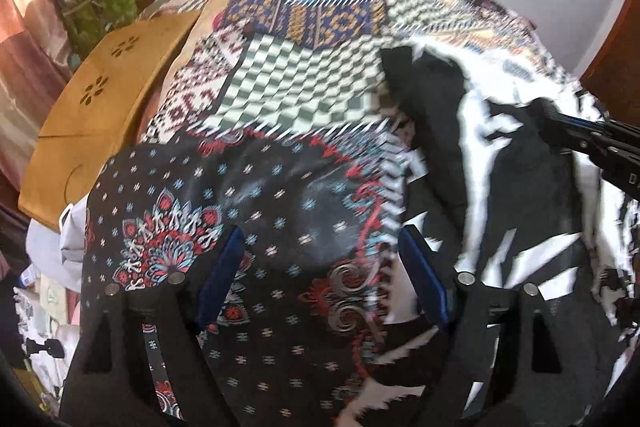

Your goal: Fold small clothes

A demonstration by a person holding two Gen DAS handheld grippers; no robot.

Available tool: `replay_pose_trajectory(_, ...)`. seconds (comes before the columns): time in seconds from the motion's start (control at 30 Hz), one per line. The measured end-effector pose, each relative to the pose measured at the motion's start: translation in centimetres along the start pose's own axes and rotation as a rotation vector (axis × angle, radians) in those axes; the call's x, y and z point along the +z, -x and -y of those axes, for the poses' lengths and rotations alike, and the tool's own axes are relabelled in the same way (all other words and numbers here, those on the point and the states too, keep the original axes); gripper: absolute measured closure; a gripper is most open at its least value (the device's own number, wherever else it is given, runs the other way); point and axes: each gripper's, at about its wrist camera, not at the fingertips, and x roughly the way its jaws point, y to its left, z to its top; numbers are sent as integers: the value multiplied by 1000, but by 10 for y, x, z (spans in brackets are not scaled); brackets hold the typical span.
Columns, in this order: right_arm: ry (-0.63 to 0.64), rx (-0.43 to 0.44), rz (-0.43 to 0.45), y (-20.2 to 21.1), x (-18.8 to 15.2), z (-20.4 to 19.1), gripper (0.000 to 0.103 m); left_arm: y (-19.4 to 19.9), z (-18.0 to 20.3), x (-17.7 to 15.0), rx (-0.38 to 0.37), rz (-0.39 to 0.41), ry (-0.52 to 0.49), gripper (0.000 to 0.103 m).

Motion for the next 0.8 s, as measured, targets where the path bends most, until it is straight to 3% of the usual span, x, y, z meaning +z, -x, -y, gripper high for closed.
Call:
replay_pose_trajectory(0.1,3,25,45,12,9,-3,71,-1,10,4,-51,-8,-8,24)
replay_pose_trajectory(0.17,12,54,53,12,18,-8,68,-9,19,6,-40,-18,-38,24)
replay_pose_trajectory(0.33,43,136,-9,-16,37,-26,62,-34,25,6,-20,-61,-48,24)
replay_pose_trajectory(0.53,66,182,-117,-63,46,-39,61,-36,16,3,1,-32,-22,22)
replay_pose_trajectory(0.57,66,188,-125,-69,46,-39,62,-37,14,3,10,-26,-18,22)
replay_pose_trajectory(0.67,101,171,-114,-74,41,-43,95,-39,5,1,5,-24,20,22)
replay_pose_trajectory(0.8,137,144,-71,-68,41,-42,98,-40,-2,-2,20,-16,58,22)
